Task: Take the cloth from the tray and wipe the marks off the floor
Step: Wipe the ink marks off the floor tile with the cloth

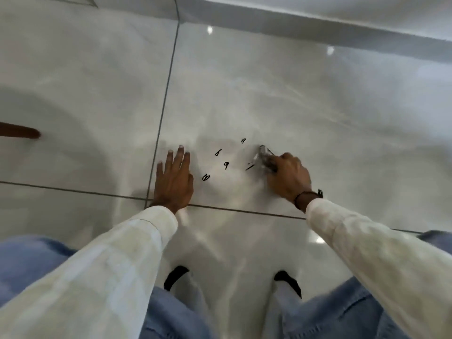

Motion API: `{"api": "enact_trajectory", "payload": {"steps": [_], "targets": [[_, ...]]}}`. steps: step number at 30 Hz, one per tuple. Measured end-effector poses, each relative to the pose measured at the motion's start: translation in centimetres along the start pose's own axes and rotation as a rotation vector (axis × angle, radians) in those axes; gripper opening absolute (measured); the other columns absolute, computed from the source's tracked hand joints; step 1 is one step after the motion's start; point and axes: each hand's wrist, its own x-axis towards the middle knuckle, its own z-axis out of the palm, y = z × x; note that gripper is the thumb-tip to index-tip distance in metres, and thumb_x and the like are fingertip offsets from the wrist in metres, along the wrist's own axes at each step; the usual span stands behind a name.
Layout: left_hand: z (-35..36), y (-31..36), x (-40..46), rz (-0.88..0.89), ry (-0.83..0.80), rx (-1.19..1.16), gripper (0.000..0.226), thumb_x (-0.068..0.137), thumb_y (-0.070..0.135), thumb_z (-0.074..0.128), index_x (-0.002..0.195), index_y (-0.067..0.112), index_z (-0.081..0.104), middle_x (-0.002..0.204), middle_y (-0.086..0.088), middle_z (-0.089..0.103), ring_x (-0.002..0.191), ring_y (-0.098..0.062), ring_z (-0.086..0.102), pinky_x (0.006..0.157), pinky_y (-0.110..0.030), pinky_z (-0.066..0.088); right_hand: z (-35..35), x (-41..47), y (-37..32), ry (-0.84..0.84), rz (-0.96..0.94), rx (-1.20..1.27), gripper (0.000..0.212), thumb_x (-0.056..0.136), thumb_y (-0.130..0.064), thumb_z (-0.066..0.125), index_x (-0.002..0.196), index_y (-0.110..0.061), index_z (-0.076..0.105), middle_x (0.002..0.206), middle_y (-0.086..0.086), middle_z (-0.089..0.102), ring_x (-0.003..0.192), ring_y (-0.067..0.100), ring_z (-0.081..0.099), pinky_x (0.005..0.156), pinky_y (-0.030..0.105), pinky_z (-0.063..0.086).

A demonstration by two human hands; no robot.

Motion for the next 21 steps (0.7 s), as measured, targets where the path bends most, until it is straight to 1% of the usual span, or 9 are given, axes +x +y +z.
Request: {"api": "enact_trajectory", "payload": {"steps": [2, 4, 7, 10, 12, 14, 17, 19, 21], "targets": [[2.6, -1.3, 1.1, 0.013, 0.091, 0.034, 0.064, 0.103, 0.020, 0.039, 0.166, 0.007, 0.031, 0.179, -0.013, 0.019, 0.165, -0.040, 0.022, 0.128, -0.066, 0.024, 2.5, 0.4, 0.3, 0.106, -0.054, -0.055, 0.056, 0.087, -0.043, 0.058, 0.139, -0.022, 0.062, 0.137, 0.011, 0.062, 0.128, 0.040, 0.056, 0.100, 0.051, 0.046], [4.5, -2.2, 2.1, 0.024, 0.171, 0.035, 0.066, 0.102, 0.025, 0.032, 0.166, 0.008, 0.031, 0.178, -0.013, 0.023, 0.164, -0.039, 0.026, 0.127, -0.067, 0.025, 4.4, 1.0, 0.1, 0.218, -0.076, -0.044, 0.077, 0.085, -0.056, 0.046, 0.151, -0.017, 0.051, 0.155, 0.012, 0.054, 0.144, 0.036, 0.048, 0.115, 0.053, 0.039], [6.2, -3.1, 2.8, 0.046, 0.241, 0.027, 0.067, 0.104, 0.029, 0.031, 0.168, 0.011, 0.024, 0.179, -0.010, 0.020, 0.166, -0.035, 0.022, 0.130, -0.064, 0.020, 7.9, 1.2, -0.9, 0.102, -0.145, -0.060, 0.097, 0.088, -0.064, 0.027, 0.164, -0.005, 0.025, 0.174, 0.016, 0.023, 0.162, 0.033, 0.020, 0.131, 0.054, 0.017], [7.2, -3.8, 3.1, 0.070, 0.288, 0.025, 0.066, 0.105, 0.031, 0.030, 0.169, 0.013, 0.023, 0.180, -0.009, 0.019, 0.166, -0.033, 0.020, 0.131, -0.062, 0.017, 11.6, -2.2, 0.6, 0.045, -0.388, -0.165, 0.095, 0.097, -0.067, 0.036, 0.167, -0.009, 0.009, 0.178, 0.009, 0.003, 0.165, 0.024, -0.001, 0.134, 0.051, 0.004], [7.2, -4.1, 3.1, 0.085, 0.297, 0.017, 0.066, 0.106, 0.033, 0.028, 0.169, 0.013, 0.023, 0.180, -0.009, 0.019, 0.167, -0.032, 0.019, 0.132, -0.062, 0.015, 11.8, -2.8, 3.4, 0.050, -0.477, -0.194, 0.092, 0.098, -0.068, 0.041, 0.168, -0.016, 0.010, 0.178, 0.002, 0.004, 0.165, 0.018, -0.001, 0.133, 0.051, 0.008], [7.2, -4.2, 3.2, 0.096, 0.298, 0.019, 0.066, 0.106, 0.033, 0.027, 0.169, 0.013, 0.023, 0.180, -0.009, 0.019, 0.167, -0.033, 0.019, 0.132, -0.061, 0.015, 10.4, -0.8, 4.4, 0.128, -0.363, -0.190, 0.090, 0.099, -0.069, 0.036, 0.168, -0.018, 0.010, 0.178, 0.000, 0.004, 0.165, 0.017, 0.001, 0.133, 0.050, 0.010], [7.3, -4.1, 3.1, 0.093, 0.323, 0.038, 0.066, 0.106, 0.033, 0.028, 0.169, 0.013, 0.022, 0.180, -0.008, 0.018, 0.167, -0.032, 0.018, 0.133, -0.061, 0.015, 9.6, 2.7, 1.7, 0.197, -0.183, -0.113, 0.091, 0.098, -0.070, 0.030, 0.168, -0.015, 0.011, 0.178, 0.002, 0.005, 0.165, 0.018, 0.002, 0.134, 0.047, 0.005], [7.2, -4.0, 3.0, 0.085, 0.346, 0.039, 0.066, 0.106, 0.032, 0.029, 0.169, 0.013, 0.021, 0.180, -0.008, 0.017, 0.167, -0.030, 0.017, 0.134, -0.060, 0.014, 10.1, 2.3, 0.5, 0.144, -0.295, -0.167, 0.091, 0.098, -0.070, 0.032, 0.168, -0.015, 0.010, 0.178, 0.002, 0.004, 0.165, 0.018, 0.001, 0.134, 0.048, 0.003], [7.1, -3.9, 2.9, 0.084, 0.357, 0.039, 0.066, 0.106, 0.032, 0.029, 0.169, 0.014, 0.021, 0.181, -0.007, 0.016, 0.168, -0.030, 0.016, 0.134, -0.060, 0.014, 10.3, 0.5, 2.4, 0.082, -0.466, -0.235, 0.091, 0.099, -0.069, 0.037, 0.168, -0.017, 0.011, 0.178, 0.000, 0.006, 0.165, 0.016, 0.002, 0.133, 0.052, 0.009]]}}
